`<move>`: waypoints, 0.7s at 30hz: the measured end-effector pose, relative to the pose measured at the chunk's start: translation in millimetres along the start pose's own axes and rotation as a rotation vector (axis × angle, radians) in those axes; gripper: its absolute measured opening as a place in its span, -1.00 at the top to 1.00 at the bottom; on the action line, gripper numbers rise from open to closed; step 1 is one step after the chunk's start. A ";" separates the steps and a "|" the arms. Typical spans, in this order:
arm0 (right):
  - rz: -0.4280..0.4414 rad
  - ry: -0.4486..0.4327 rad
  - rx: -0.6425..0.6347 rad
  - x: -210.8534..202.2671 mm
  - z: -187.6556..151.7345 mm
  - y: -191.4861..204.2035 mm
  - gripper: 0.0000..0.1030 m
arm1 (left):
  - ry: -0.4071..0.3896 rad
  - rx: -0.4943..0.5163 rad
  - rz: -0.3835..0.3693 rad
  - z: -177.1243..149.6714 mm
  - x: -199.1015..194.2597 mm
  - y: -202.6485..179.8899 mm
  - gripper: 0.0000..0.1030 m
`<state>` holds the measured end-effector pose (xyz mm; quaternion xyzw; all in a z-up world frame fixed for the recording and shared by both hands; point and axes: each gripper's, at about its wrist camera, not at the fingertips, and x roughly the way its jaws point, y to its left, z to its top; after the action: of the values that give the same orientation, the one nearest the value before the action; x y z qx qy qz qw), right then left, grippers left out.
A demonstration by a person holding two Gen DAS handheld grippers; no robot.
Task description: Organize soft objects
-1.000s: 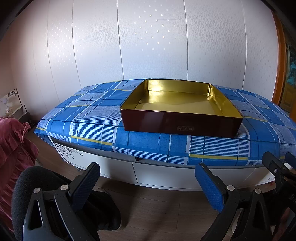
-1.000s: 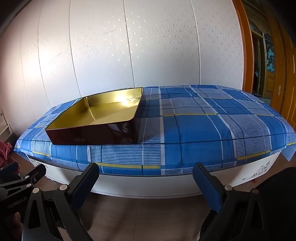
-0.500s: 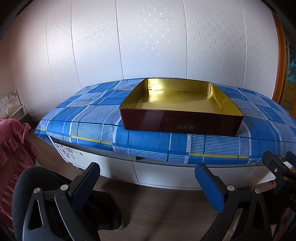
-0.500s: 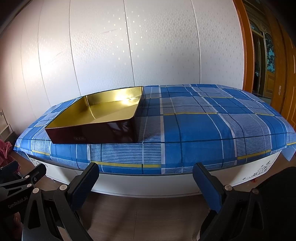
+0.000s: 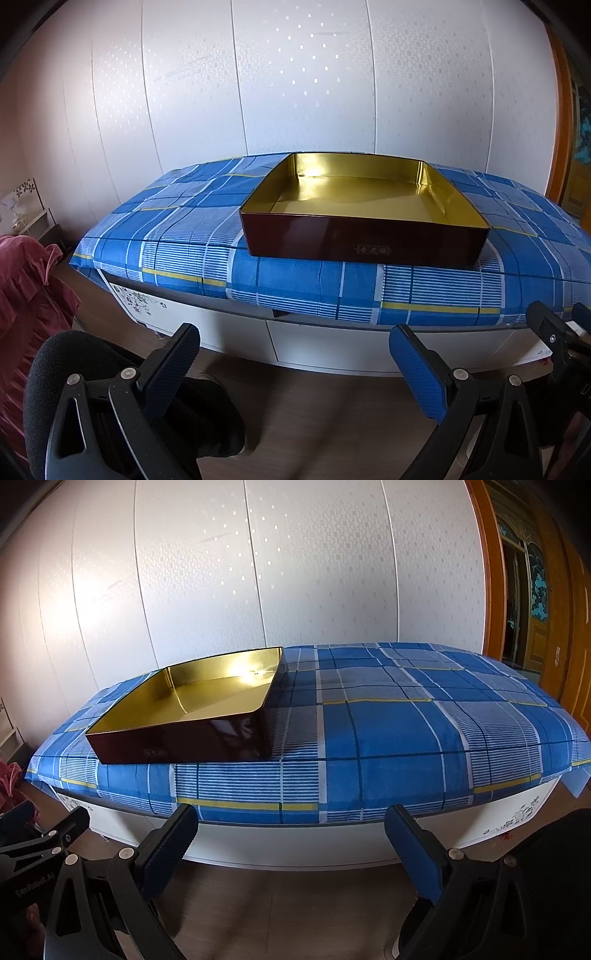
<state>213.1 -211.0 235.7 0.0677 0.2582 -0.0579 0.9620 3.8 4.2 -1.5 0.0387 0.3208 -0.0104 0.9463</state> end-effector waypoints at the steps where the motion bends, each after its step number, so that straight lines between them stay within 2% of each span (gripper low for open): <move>1: -0.004 0.015 0.003 1.8 0.1 -0.7 -1.00 | 0.013 -0.002 -0.015 0.0 2.2 1.3 -1.00; 5: -0.035 0.085 -0.004 17.1 -4.9 -3.1 -1.00 | 0.107 -0.011 -0.090 -6.5 20.0 6.1 -1.00; 10: -0.104 0.244 -0.090 55.3 -25.4 -6.9 -1.00 | 0.213 -0.066 -0.126 -15.4 42.5 17.7 -1.00; 13: -0.099 0.346 -0.106 71.0 -36.8 -13.0 -0.99 | 0.294 -0.165 -0.239 -22.9 56.3 29.2 -1.00; 15: -0.092 0.427 -0.137 81.9 -44.9 -11.0 -0.99 | 0.343 -0.226 -0.286 -27.6 63.1 34.5 -1.00; 17: -0.096 0.489 -0.226 97.6 -56.3 -2.0 -0.99 | 0.359 -0.274 -0.287 -33.7 68.7 41.1 -1.00; 20: -0.141 0.579 -0.506 127.0 -84.3 24.2 -0.99 | 0.342 -0.289 -0.203 -36.8 71.2 45.1 -1.00; 21: -0.156 0.608 -0.650 139.9 -101.3 36.6 -0.99 | 0.339 -0.281 -0.185 -37.0 73.1 43.7 -1.00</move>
<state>289.2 -169.4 81.9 -0.2436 0.5383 -0.0237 0.8065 41.3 51.1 -72.3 -0.1214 0.4758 -0.0456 0.8700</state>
